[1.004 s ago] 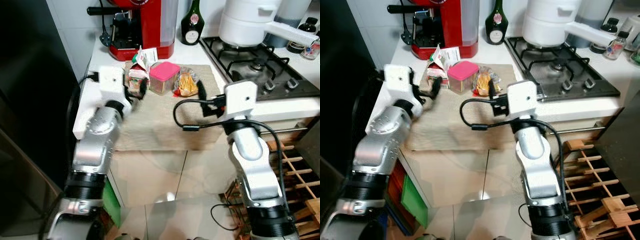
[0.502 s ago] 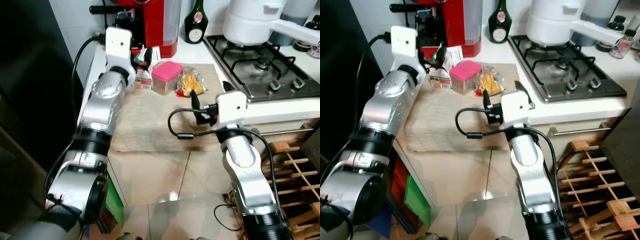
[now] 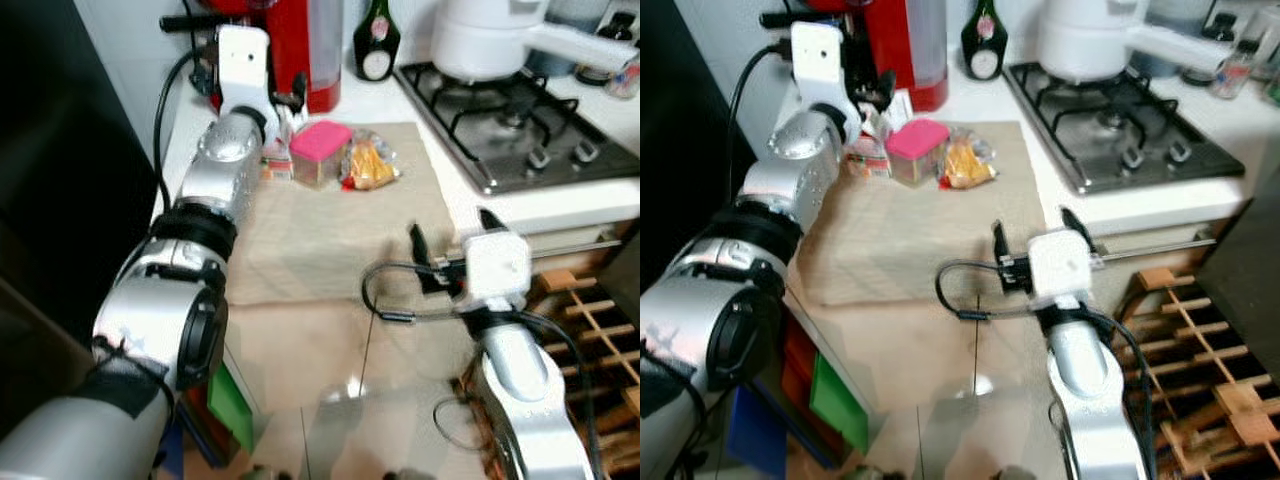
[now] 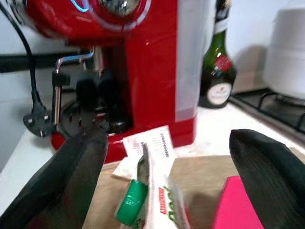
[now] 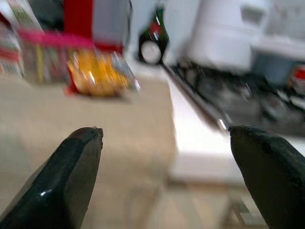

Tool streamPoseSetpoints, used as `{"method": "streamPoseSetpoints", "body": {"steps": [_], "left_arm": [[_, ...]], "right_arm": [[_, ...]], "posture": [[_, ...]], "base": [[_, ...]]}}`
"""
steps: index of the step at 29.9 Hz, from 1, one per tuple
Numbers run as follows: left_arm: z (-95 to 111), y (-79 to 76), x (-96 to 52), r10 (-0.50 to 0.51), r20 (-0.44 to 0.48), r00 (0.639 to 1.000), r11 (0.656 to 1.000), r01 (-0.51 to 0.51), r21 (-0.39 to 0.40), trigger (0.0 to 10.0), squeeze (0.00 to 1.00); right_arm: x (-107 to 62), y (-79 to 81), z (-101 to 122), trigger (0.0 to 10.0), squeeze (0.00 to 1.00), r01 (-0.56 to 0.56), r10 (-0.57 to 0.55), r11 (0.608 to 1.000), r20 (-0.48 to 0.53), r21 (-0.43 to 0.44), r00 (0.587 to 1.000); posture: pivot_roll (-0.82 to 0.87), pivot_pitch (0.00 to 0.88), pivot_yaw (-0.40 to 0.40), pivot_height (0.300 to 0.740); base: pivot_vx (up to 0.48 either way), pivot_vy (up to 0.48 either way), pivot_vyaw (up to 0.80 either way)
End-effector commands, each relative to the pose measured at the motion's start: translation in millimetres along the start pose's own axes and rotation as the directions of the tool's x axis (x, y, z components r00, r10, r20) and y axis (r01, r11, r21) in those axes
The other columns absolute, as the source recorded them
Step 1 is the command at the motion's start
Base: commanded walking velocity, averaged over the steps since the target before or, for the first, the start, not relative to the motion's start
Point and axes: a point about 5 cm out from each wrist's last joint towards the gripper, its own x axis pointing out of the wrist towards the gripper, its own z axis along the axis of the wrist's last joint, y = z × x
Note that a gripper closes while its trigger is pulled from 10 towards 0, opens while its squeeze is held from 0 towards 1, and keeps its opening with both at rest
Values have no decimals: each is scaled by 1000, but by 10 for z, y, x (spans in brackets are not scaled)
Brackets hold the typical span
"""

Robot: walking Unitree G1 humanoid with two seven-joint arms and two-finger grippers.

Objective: Restocking fridge

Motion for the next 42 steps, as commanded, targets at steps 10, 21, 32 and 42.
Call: {"method": "streamPoseSetpoints", "body": {"steps": [10, 21, 32, 42], "left_arm": [[192, 146, 48, 76, 30, 997, 997, -76, -10, 10000, 0], [118, 453, -1, 240, -1, 971, 971, -240, -18, 8431, 0], [256, 454, 15, 191, 65, 979, 981, -188, -49, 0, 0], [151, 409, 4, 134, 47, 990, 988, -131, -76, 0, 0]], "right_arm": [[-238, 6, 82, 10000, 0, -2, 2, 1000, -53, -8, 999], [-321, -1, 86, 10000, 0, 0, -1, 1000, -95, -10, 995], [-189, -14, 78, 10000, 0, -9, 7, 1000, -84, -18, 996], [-20, -16, 53, 10000, 0, 3, -4, 1000, -51, -17, 999]], "posture": [[-281, 203, 111, 740], [-289, 220, 112, 740], [-269, 178, 104, 740], [-248, 116, 121, 740]], "base": [[0, 0, 0], [0, 0, 0], [0, 0, 0], [0, 0, 0]]}}
